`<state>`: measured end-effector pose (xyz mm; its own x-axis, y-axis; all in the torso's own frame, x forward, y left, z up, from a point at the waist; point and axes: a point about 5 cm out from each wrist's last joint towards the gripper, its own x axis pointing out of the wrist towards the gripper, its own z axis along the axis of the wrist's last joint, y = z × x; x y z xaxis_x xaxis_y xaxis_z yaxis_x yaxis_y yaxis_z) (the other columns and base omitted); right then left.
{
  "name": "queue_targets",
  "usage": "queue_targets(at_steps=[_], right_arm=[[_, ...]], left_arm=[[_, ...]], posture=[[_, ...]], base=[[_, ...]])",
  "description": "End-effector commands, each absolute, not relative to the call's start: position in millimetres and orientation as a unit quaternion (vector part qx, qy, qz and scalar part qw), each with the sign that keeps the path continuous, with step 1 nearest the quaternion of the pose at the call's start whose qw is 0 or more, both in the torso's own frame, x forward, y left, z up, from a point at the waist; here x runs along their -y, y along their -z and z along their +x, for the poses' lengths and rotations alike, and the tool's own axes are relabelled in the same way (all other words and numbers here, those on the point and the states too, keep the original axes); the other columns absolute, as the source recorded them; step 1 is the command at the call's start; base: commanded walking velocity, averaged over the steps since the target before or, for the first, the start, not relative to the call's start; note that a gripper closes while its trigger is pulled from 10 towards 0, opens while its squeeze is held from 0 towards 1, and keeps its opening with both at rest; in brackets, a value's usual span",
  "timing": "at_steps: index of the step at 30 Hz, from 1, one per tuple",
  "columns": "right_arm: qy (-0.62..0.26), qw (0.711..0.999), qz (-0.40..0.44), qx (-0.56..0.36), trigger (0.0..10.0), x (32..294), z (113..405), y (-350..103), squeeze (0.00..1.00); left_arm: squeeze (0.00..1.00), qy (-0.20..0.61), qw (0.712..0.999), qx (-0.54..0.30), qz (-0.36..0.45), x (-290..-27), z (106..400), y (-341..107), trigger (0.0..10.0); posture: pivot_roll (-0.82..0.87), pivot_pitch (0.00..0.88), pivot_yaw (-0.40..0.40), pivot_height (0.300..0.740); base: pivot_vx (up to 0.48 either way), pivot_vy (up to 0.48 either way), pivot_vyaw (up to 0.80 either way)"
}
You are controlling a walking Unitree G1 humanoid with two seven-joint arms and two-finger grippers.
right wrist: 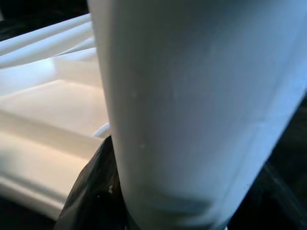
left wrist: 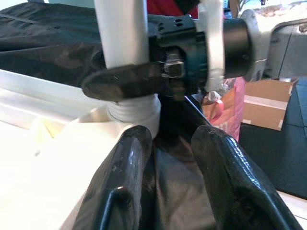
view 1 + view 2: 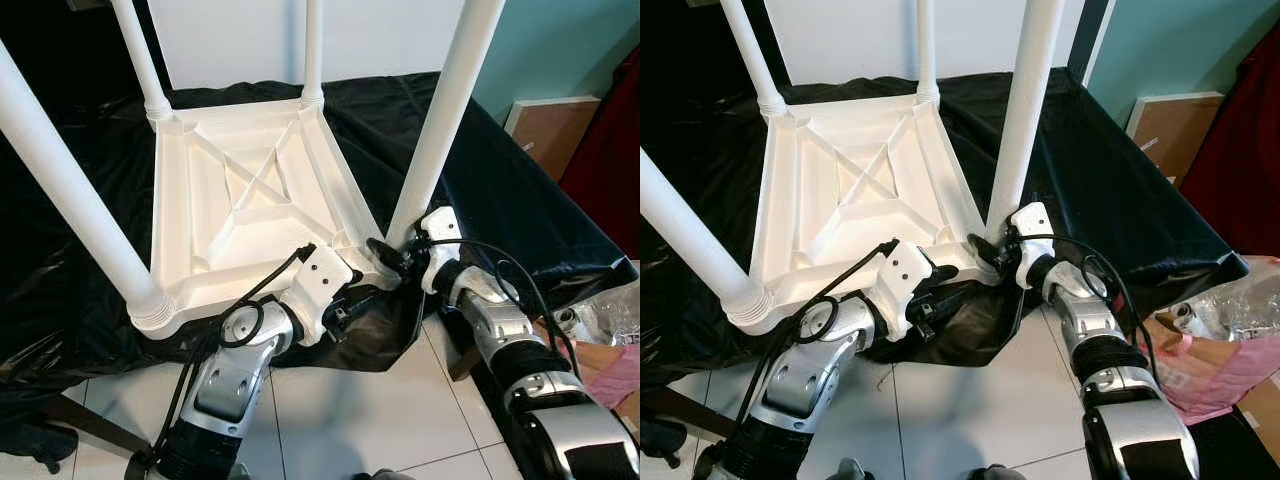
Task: Building children table
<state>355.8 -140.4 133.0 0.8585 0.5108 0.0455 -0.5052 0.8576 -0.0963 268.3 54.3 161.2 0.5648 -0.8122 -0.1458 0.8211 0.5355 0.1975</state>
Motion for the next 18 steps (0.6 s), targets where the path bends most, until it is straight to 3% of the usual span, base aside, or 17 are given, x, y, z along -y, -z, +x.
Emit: queue_targets(at_steps=[1,7,13,18], right_arm=[[-0.213,0.977,-0.029,-0.010,10.0,142.6,350.1,-112.1,0.00],[-0.178,0.984,-0.017,-0.014,10.0,139.9,348.1,-108.5,0.00],[-0.022,0.998,0.048,-0.023,10.0,122.3,338.0,-98.8,0.00],[-0.036,0.998,0.055,-0.002,10.0,107.7,335.6,-105.7,0.00]], left_arm=[[0.00,0.426,0.896,-0.013,0.123,-56.0,269.3,-161.3,10.0],[0.00,0.427,0.896,-0.013,0.122,-55.5,268.4,-160.9,10.0],[0.00,0.428,0.896,-0.012,0.119,-54.0,267.9,-160.5,10.0],[0.00,0.431,0.894,-0.011,0.119,-52.1,267.9,-160.5,10.0]], posture=[[0.03,0.071,-0.061,0.740],[0.03,0.070,-0.060,0.740],[0.03,0.058,-0.063,0.740],[0.03,0.060,-0.061,0.740]], base=[[0.000,0.000,0.00],[0.000,0.000,0.00],[0.000,0.000,0.00],[0.000,0.000,0.00]])
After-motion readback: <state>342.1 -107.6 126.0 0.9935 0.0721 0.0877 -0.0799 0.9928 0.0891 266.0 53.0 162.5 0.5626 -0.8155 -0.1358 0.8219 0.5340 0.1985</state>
